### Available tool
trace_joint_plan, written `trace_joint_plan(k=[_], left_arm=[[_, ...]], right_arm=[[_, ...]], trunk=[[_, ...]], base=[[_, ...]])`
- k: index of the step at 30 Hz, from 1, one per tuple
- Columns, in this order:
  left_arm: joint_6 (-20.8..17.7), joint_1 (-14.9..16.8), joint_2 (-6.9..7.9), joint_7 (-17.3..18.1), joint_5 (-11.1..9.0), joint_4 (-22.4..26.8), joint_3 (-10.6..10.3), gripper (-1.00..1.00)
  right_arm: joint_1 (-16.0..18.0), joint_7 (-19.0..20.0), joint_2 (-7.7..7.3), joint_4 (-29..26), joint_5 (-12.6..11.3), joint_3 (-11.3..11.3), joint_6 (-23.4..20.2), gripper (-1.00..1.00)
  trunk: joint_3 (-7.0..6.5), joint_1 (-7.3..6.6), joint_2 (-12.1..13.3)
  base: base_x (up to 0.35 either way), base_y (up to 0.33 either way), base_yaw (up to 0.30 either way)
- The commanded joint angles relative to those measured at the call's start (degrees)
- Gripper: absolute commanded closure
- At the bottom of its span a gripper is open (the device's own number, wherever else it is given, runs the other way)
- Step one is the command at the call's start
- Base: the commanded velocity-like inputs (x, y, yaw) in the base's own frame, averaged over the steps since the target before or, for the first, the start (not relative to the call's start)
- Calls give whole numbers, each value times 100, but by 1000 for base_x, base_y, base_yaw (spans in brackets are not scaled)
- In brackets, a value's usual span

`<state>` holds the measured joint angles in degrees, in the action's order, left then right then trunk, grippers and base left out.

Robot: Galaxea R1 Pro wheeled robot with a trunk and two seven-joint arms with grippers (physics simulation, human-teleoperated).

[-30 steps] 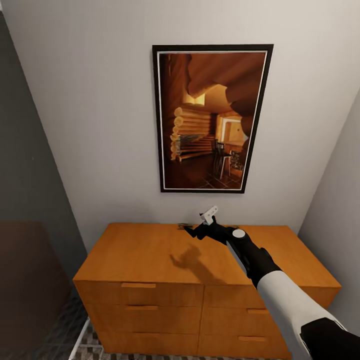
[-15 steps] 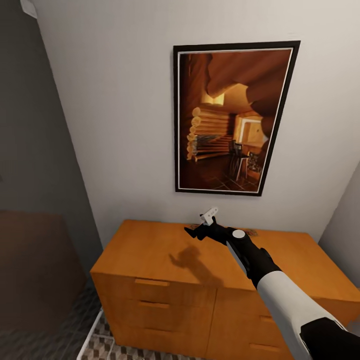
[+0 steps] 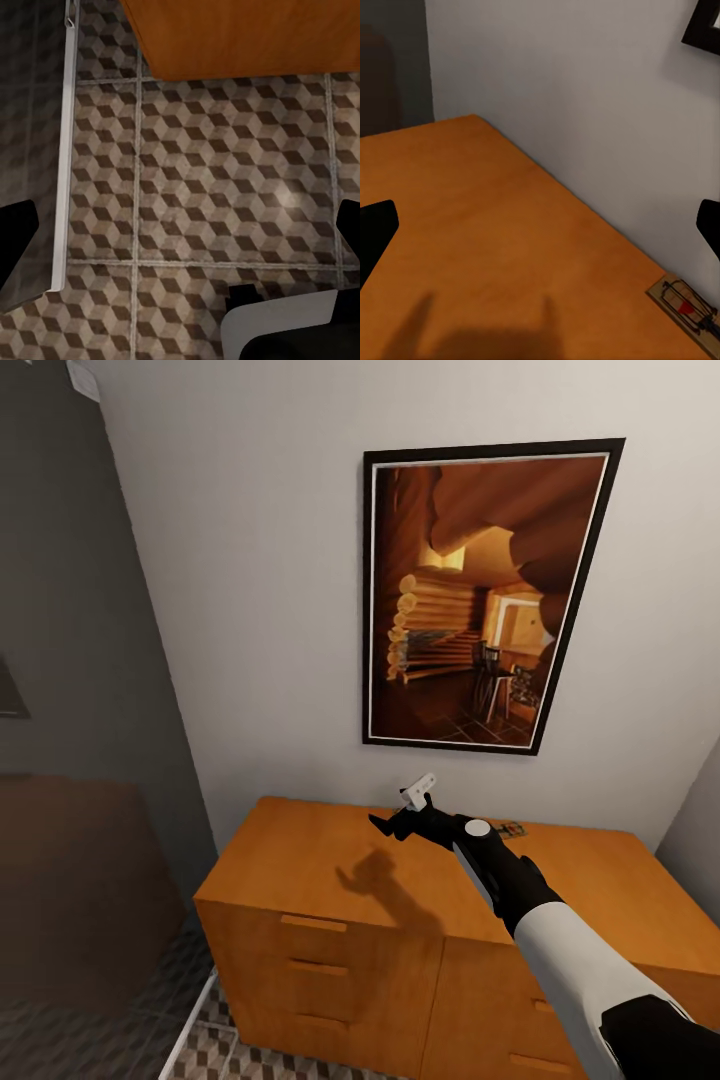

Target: Take the four mousetraps from the cabinet in the bathroom and place them on the bathroom floor. Make sure all four end up on the same floor surface, and ensure that at least two of them are either under or directly next to the same bathroom sink.

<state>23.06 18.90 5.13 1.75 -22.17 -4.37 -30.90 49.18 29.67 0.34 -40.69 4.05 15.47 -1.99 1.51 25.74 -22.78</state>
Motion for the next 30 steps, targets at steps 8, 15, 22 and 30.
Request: trace_joint_plan(k=[8,15,22,30], left_arm=[[32,9,-3,18,-51,-20,-48,-100],[32,9,-3,18,-51,-20,-48,-100],[32,9,-3,18,-51,-20,-48,-100],[32,9,-3,18,-51,-20,-48,-100]], right_arm=[[4,21,1,-9,43,-9,-21,-100],[4,22,1,-7,43,-9,-21,-100],[4,21,1,-8,43,-9,-21,-100],[4,22,1,-6,43,-9,-21,-100]], trunk=[[14,4,-14],[14,4,-14],[14,4,-14],[14,4,-14]], base=[[0,-50,4],[0,-176,0],[0,-195,0],[0,-65,0]])
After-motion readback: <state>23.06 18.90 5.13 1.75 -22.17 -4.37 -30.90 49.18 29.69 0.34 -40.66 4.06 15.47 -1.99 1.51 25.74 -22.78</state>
